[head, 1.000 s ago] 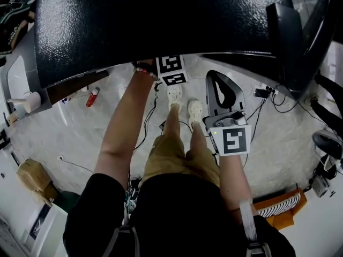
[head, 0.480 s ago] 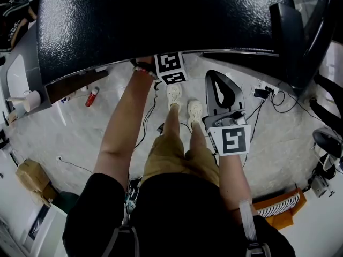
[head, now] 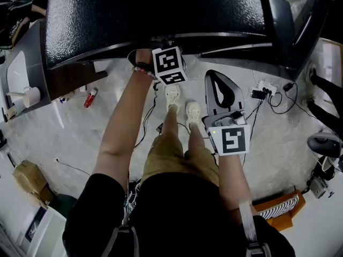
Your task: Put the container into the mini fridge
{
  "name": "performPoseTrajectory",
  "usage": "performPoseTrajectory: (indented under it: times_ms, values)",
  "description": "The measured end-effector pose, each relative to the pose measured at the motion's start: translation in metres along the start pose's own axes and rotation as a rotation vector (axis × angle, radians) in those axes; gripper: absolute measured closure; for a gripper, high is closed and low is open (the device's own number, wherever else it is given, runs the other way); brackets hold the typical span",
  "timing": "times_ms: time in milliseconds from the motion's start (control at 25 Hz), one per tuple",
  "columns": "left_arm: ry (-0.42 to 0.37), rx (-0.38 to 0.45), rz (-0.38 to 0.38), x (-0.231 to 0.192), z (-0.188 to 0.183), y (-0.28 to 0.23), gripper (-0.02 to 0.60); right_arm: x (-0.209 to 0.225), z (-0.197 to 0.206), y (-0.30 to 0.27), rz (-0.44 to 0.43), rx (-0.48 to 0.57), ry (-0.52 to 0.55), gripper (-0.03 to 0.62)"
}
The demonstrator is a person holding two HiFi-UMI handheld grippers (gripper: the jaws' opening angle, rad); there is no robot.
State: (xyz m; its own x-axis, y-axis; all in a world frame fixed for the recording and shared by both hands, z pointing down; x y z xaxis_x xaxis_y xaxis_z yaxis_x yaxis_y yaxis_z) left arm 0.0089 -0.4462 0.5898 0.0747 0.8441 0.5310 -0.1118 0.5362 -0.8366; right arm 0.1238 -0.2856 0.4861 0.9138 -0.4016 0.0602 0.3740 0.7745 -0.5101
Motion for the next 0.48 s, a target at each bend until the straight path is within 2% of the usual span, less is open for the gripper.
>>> performPoseTrajectory:
  times_ms: [480]
  values:
    - [0.265, 0.128, -0.003, 0.008, 0.007, 0.075, 0.479, -0.009, -0.013, 0.041, -0.028, 0.047, 0.056, 0.557]
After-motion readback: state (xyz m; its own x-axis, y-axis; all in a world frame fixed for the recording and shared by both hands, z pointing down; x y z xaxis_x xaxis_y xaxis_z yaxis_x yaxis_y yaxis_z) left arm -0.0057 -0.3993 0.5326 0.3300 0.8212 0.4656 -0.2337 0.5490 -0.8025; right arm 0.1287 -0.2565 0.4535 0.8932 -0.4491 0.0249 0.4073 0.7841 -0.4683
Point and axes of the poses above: the fingertips, and each gripper's own axes: y backward along the fingers, x to its right, z out of its underside, the point moved 10 cm from there along y, backward along the fingers, and after that the axes turned 14 degrees about -x, right-handed, at the moved point
